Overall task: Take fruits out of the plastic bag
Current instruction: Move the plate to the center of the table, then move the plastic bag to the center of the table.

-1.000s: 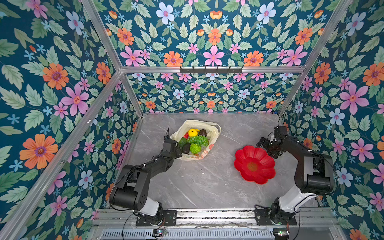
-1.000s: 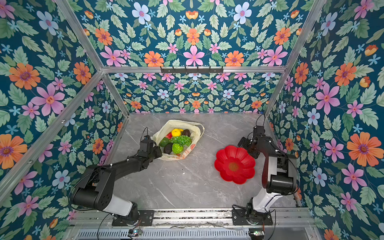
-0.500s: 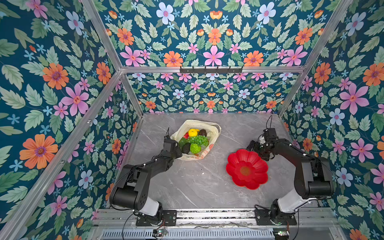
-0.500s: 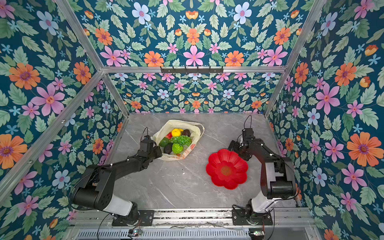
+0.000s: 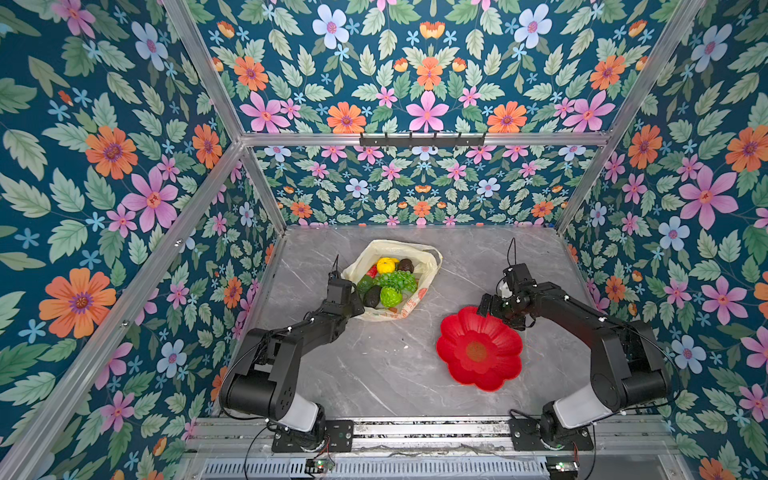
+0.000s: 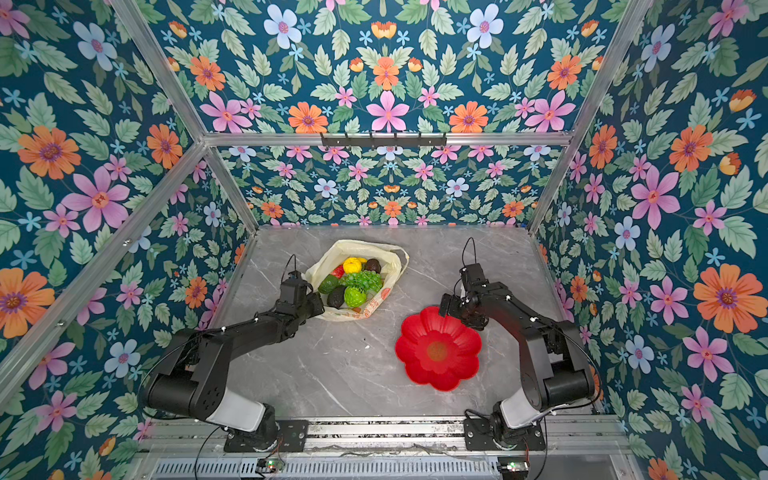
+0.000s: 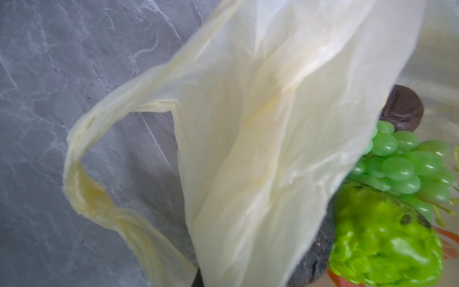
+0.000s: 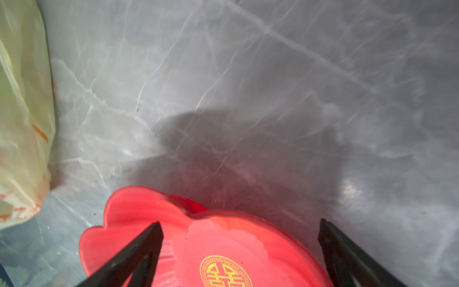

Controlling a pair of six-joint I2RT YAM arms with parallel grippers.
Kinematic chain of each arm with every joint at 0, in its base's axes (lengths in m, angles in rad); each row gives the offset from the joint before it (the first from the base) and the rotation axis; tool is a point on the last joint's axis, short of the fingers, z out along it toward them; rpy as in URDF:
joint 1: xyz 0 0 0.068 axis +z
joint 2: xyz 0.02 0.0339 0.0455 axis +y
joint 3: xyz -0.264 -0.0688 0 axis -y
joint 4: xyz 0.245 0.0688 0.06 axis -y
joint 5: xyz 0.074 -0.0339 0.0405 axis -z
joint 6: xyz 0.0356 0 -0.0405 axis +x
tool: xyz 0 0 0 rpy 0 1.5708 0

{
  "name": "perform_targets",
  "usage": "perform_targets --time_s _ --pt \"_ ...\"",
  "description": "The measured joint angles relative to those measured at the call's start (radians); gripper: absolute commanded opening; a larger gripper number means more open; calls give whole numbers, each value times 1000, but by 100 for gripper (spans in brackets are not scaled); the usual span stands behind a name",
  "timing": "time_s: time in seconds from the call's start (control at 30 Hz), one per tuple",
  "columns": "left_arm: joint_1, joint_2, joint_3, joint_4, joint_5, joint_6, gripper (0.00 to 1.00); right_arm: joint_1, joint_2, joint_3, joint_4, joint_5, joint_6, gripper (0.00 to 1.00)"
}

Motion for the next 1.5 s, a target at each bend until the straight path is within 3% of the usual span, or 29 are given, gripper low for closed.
perform_targets --time_s 0.2,0.47,0.73,1.13,1.5 --pt "0 0 0 0 0 0 0 42 -28 6 -33 16 17 99" --pt "0 -3 0 0 1 0 0 63 -63 139 -83 127 18 99" --pt "0 -8 -7 6 2 2 0 198 147 407 -51 129 26 95" --pt "0 -14 -10 8 13 3 0 225 473 697 25 13 77 72" --pt "0 -4 -9 23 32 3 0 226 595 795 25 -52 92 23"
